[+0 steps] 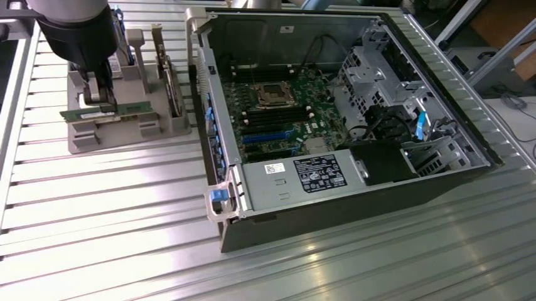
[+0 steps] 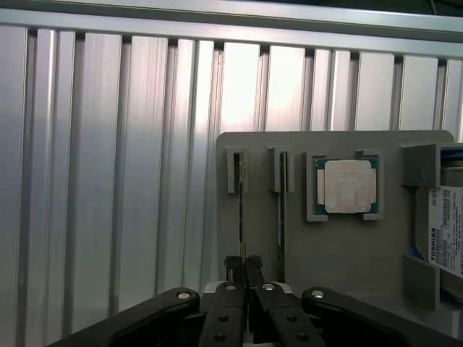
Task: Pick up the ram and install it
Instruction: 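Pick up the ram and move it above insertion slot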
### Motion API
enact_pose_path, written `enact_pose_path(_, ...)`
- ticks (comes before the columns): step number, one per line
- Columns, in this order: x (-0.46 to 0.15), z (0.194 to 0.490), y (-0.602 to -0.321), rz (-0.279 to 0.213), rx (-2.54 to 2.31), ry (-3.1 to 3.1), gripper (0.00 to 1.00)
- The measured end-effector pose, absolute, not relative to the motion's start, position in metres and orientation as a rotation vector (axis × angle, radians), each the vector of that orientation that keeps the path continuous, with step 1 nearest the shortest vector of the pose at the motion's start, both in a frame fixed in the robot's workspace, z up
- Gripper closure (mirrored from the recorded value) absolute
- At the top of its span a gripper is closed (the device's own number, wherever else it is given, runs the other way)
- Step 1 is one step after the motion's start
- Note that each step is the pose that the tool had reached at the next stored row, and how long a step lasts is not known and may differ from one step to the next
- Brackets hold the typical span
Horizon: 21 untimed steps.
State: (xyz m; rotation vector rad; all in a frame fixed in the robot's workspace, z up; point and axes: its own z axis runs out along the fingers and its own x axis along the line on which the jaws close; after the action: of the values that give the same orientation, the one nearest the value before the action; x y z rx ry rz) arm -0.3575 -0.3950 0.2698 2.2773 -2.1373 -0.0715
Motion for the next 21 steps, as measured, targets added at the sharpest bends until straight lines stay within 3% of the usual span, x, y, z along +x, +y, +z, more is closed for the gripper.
enact_pose_path(21, -0.3575, 0.2761, -0.3952, -0.071, 2.277, -2.137, 0.88)
